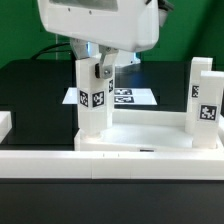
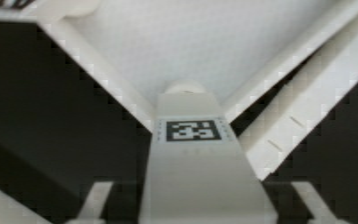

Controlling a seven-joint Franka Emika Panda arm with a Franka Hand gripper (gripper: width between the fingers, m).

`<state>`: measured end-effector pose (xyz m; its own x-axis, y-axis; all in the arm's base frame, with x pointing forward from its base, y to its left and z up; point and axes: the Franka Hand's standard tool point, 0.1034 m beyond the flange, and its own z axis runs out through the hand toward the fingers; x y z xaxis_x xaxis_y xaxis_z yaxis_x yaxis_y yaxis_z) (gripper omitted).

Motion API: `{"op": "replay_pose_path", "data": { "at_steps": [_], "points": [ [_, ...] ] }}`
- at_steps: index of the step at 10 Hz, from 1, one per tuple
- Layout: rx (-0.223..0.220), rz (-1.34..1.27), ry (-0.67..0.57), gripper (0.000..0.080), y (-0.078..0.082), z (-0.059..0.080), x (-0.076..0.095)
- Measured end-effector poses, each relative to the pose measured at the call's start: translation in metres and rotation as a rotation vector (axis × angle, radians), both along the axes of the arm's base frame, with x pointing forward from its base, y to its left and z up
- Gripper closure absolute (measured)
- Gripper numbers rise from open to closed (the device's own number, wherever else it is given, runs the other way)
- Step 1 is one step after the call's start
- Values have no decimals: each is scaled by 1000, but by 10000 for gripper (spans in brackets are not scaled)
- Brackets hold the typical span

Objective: Assemble desk

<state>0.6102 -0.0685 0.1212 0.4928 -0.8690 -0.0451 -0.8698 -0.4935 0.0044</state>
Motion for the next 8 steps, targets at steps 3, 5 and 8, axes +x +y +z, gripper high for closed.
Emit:
{"op": "replay_pose_path", "data": {
  "at_steps": [3, 5, 8],
  "points": [
    [13, -201, -5, 510, -1, 0, 2],
    [13, -217, -4, 510, -1, 0, 2],
    [12, -129, 2, 166, 1, 1, 3]
  ]
}}
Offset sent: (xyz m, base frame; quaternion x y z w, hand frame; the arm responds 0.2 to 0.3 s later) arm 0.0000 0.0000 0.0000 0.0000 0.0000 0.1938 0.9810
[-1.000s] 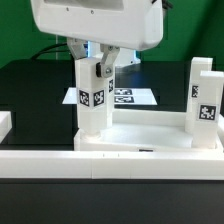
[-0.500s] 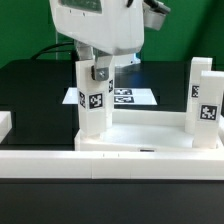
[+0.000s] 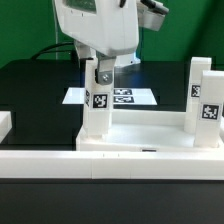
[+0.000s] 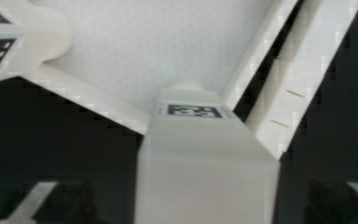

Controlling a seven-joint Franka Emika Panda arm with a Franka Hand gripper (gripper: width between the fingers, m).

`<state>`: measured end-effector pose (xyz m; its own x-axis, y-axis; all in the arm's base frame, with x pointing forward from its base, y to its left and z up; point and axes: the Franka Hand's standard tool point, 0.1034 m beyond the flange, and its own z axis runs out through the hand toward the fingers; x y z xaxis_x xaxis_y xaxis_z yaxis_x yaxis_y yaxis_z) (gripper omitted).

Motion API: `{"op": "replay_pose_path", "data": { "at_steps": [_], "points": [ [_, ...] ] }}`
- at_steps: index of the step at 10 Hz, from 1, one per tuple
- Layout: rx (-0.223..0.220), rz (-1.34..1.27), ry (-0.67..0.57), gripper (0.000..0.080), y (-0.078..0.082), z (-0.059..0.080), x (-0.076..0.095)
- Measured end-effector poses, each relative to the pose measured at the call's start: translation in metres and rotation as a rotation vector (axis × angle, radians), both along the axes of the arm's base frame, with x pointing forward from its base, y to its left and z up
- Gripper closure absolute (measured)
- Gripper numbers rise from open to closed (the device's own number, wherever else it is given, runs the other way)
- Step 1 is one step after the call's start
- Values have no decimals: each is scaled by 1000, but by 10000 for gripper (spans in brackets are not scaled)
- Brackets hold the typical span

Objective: Assemble desk

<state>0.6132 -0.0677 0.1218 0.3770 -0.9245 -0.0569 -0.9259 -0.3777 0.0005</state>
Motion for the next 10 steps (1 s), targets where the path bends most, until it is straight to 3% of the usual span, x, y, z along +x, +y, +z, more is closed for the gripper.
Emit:
{"op": "replay_pose_path", "data": {
  "at_steps": [6, 10],
  "points": [
    [4, 432, -33, 151, -2, 0, 2],
    [-40, 832, -13, 151, 4, -3, 1]
  ]
}}
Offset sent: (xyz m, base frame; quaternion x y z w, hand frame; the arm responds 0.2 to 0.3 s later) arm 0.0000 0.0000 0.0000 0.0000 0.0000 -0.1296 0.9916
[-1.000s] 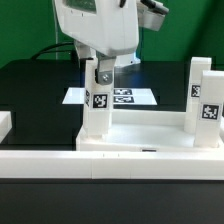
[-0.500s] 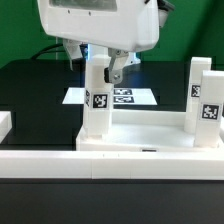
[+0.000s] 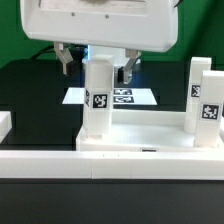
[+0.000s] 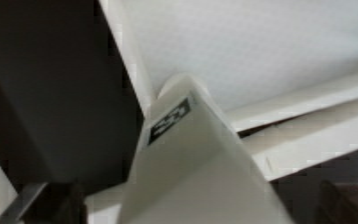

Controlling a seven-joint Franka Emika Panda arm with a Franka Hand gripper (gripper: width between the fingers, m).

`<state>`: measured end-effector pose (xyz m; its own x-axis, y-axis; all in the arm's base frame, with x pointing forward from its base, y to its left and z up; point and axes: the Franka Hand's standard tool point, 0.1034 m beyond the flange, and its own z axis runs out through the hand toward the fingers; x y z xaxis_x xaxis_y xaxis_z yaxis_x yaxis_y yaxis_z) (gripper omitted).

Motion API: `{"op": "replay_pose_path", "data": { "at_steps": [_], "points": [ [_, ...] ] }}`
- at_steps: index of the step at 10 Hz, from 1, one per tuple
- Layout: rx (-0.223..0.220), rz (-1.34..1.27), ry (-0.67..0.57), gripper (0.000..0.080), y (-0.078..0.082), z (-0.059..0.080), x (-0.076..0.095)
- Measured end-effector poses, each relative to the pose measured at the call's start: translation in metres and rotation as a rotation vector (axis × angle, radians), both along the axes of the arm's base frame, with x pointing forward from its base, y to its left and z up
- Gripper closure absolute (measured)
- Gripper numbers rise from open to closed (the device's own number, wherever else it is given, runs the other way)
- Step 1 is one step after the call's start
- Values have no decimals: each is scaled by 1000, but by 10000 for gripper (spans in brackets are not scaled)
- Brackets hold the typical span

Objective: Assemble desk

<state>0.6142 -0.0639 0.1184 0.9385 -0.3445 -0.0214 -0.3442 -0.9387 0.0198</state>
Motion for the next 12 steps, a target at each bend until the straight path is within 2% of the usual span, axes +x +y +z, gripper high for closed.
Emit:
{"op": "replay_pose_path", "data": {
  "at_steps": [4, 7, 8, 9, 10, 11, 12],
  "points": [
    [-4, 392, 6, 151, 3, -1, 0],
    [-1, 615, 8, 151, -5, -4, -1],
    [-1, 609, 8, 259, -5, -4, -1],
    [-1, 609, 8, 415, -5, -4, -1],
    [0, 608, 8, 415, -5, -4, -1],
    [0, 608, 8, 511, -5, -4, -1],
    [0, 604, 8, 510, -5, -4, -1]
  ]
}}
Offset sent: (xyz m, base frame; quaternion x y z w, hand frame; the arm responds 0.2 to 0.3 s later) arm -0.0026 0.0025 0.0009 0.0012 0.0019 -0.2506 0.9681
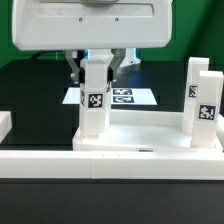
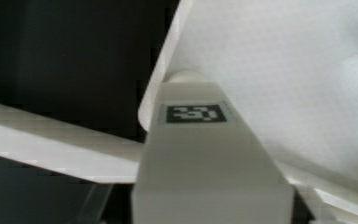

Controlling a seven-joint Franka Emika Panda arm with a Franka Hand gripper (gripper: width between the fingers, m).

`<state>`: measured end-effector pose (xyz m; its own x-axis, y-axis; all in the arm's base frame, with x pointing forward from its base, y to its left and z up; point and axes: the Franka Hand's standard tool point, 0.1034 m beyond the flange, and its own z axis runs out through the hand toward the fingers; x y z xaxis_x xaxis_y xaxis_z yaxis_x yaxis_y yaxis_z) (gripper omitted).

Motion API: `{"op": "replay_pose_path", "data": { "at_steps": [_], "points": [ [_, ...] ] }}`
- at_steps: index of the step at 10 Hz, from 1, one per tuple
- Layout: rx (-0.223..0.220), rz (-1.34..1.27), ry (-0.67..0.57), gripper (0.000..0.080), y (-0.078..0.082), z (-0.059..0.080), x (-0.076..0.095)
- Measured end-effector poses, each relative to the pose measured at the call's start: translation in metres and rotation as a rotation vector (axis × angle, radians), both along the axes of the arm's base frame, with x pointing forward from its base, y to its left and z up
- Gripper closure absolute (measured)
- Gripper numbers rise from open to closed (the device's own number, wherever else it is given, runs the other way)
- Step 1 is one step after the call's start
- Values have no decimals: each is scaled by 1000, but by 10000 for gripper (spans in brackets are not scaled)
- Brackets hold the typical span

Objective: Assemble desk

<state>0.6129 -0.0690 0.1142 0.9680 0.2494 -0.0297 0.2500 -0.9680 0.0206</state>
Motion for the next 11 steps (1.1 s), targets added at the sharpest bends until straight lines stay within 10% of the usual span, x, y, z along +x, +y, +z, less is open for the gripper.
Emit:
{"op": "replay_pose_path", "data": {
  "at_steps": [11],
  "points": [
    [25, -897, -15, 509, -3, -2, -2]
  ]
}}
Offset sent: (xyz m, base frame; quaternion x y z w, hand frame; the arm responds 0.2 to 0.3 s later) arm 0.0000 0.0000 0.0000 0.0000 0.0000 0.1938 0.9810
